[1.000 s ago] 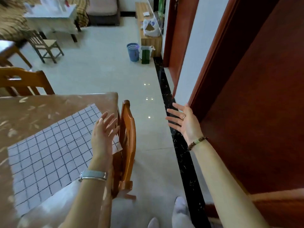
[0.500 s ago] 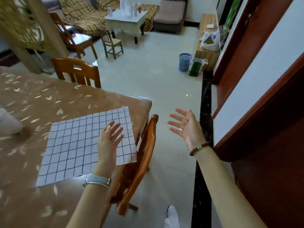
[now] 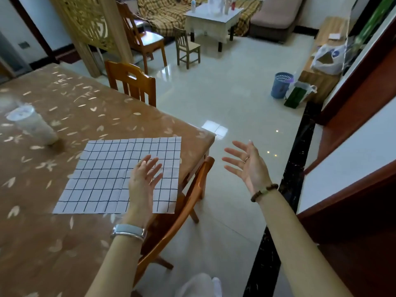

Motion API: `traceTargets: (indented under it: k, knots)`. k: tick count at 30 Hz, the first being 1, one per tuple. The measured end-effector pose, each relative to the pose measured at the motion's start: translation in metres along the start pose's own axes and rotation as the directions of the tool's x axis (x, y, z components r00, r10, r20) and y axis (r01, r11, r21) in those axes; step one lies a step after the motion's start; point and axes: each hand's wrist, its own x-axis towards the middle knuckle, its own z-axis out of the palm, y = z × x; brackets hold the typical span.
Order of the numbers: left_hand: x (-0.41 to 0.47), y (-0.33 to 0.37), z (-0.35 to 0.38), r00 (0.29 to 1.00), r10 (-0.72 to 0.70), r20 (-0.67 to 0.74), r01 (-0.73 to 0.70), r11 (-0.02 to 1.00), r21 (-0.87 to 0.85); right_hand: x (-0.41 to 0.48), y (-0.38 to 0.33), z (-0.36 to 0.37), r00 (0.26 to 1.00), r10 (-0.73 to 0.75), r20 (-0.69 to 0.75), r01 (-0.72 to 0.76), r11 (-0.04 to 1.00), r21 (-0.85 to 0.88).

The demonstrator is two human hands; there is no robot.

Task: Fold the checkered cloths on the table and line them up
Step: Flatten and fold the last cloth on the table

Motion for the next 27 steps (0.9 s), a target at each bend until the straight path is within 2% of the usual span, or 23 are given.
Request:
traceTargets:
  k: [12, 20, 27]
  knots:
    - [0.047, -0.007, 0.019, 1.000, 0.014, -0.007, -0.014, 0.998, -0.060, 0.073, -0.009, 0.016, 0.993, 0.047, 0.107, -0.042, 0.998, -0.055]
    - [0.115, -0.005, 0.039, 0.997, 0.030, -0.065, -0.039, 0.988, -0.150, 0.149, -0.035, 0.037, 0.984, 0.053, 0.170, -0.039, 0.996, -0.083]
    - [0.170, 0.000, 0.050, 0.990, 0.048, -0.134, -0.069, 0.986, -0.150, 0.212, -0.052, 0.073, 0.972, 0.087, 0.219, -0.058, 0.989, -0.134]
